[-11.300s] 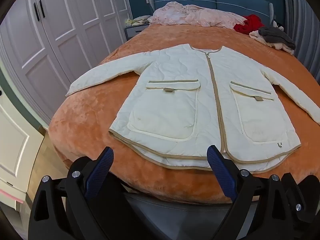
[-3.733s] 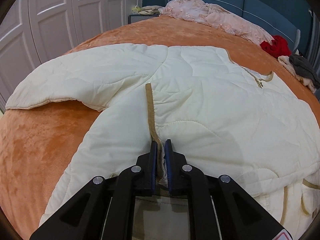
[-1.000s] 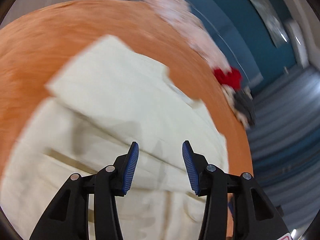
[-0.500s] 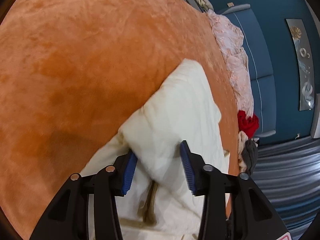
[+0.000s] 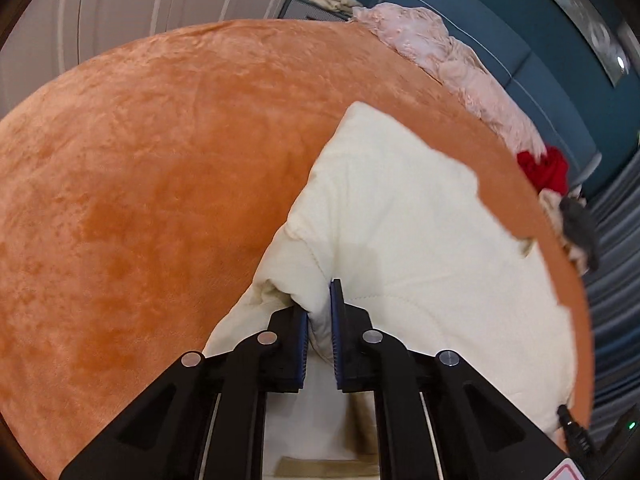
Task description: Fold large clothes
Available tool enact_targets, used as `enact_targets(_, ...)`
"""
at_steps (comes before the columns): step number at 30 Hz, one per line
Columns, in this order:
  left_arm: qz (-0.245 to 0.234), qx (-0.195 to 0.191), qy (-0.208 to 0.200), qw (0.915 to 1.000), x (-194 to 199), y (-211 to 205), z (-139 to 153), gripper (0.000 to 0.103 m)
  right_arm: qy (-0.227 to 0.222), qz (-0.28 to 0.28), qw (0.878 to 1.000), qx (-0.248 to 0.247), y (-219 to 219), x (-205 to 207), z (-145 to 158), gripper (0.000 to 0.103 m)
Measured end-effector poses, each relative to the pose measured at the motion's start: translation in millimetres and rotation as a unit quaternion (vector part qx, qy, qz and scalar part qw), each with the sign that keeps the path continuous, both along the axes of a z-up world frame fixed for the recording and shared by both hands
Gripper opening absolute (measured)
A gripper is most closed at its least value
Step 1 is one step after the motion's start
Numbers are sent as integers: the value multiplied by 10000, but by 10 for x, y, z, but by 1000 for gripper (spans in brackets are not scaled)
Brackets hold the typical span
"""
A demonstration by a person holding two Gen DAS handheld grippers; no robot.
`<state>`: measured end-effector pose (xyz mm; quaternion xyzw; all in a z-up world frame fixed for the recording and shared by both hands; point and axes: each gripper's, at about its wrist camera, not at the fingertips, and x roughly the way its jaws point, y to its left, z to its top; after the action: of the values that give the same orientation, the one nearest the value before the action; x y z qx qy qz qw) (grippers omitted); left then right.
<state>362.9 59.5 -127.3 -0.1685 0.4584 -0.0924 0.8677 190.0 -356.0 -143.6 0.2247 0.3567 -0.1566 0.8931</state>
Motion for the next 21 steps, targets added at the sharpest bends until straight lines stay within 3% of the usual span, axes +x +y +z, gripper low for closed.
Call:
enact_targets(6,-74,525,-330,9980,-29,-143,-101,14,71,27,9998,-185,70,51,-139,4)
enact_targets(10,-23,592,-367,9976,-52,-136,-39,17,-39,48,9999,123,-11,13,-94,6)
enact_targets(11,-20,604,-336,9976,-76,-107,11,17,-22,49,9999,119,-22,6,-45,8)
enact_targets(13,-83,622,-289,9976,-153,-53,146,19,45,-58,9998,-200,19,-102,152,27)
enact_targets(15,-152,691,-357,9969,-260,32,345,20,-170,-189,9978,-617,69,-235,387,42)
enact_targets(18,-265,705,-709,9946,-302,30,679,20,-546,-117,9940,-936,132,-224,728,42)
enact_targets(21,-485,662,-935,9922,-182,-248,922,20,-668,84,9934,-926,187,54,910,42)
